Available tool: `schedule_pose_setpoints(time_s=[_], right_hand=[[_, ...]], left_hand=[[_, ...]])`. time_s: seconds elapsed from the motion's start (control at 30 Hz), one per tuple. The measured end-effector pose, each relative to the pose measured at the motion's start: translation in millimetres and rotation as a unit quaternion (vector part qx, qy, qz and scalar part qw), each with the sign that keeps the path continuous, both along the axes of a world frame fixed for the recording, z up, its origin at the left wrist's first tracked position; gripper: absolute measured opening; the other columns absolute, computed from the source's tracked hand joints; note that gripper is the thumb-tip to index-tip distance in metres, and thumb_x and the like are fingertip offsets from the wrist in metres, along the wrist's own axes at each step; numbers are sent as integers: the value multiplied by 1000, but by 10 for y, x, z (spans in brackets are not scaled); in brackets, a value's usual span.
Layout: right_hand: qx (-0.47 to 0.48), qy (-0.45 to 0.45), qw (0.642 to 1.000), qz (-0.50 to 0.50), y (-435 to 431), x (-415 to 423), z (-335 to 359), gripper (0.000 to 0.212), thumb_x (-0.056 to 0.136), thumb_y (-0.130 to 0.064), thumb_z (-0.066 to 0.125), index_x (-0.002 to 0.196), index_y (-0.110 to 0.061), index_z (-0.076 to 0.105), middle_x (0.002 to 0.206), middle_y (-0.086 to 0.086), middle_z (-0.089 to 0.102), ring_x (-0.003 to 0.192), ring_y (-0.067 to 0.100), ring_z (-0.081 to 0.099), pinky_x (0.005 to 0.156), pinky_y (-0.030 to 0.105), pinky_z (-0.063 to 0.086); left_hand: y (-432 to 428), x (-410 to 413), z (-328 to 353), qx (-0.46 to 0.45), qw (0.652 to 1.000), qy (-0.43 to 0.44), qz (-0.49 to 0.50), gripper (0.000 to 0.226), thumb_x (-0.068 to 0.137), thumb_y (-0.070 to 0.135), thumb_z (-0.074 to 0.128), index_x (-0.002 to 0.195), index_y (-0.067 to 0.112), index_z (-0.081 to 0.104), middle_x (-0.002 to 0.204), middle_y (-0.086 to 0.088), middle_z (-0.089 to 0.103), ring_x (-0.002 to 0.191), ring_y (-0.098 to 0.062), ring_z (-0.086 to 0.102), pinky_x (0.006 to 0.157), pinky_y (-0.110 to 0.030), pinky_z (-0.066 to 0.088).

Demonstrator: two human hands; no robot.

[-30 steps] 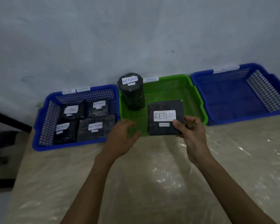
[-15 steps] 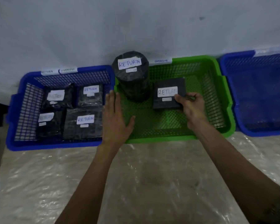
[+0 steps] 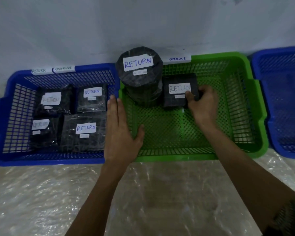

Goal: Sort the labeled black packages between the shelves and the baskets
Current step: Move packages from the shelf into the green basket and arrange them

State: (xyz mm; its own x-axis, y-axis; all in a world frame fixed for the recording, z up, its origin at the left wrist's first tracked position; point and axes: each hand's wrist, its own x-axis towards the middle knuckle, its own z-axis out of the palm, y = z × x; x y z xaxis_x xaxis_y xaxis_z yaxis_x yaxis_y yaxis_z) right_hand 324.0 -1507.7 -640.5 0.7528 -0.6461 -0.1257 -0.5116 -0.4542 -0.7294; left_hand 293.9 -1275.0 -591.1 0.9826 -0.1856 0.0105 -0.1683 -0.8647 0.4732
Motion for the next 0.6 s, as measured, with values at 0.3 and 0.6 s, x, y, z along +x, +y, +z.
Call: schedule_pose_setpoints(time_s=[0.3, 0.6], right_hand=[[69, -19, 997, 6, 4, -15, 66, 41, 86, -39, 62, 112, -9, 51, 110, 12, 62, 102, 28, 58, 89, 45, 49], [54, -56, 993, 88, 103, -348, 674, 38, 85, -17, 67, 118, -11, 48, 100, -2, 55, 89, 12, 54, 70, 11, 39]], left_hand=[[-6, -14, -3, -3, 1000, -5, -1, 92, 89, 35, 63, 153, 7, 4, 162, -4, -6, 148, -14, -4, 118, -27, 5], [60, 38, 82, -92, 994, 51, -1, 88, 88, 30, 67, 154, 14, 10, 162, 5, -3, 142, -1, 0, 115, -27, 15]])
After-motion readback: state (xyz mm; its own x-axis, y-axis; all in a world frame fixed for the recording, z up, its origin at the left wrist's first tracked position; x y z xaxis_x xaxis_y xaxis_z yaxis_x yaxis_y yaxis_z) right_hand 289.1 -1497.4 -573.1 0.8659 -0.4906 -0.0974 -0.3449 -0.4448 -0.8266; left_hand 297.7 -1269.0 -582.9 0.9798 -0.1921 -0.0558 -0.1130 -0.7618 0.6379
